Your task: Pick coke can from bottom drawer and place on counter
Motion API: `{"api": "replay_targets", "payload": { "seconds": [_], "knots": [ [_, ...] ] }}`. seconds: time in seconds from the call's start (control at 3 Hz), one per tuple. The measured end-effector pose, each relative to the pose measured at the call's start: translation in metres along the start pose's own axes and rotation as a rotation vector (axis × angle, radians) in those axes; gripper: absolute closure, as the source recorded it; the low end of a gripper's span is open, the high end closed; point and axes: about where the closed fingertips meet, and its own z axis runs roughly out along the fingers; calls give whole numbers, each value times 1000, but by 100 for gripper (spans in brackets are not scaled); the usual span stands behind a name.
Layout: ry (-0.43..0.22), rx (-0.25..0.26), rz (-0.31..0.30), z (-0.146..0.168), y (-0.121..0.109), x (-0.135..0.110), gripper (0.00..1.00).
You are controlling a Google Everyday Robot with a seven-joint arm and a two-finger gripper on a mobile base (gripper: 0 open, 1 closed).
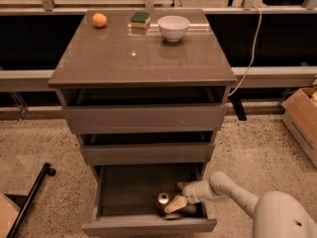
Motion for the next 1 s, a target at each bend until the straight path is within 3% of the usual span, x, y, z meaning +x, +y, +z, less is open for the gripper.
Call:
{"api": "replay_targets", "payload": {
  "seconds": [0.67, 1.0],
  "knots": [
    [-60, -68, 35, 36, 1, 1, 0],
    [-90, -100, 39, 48, 5, -4, 18]
  ]
}}
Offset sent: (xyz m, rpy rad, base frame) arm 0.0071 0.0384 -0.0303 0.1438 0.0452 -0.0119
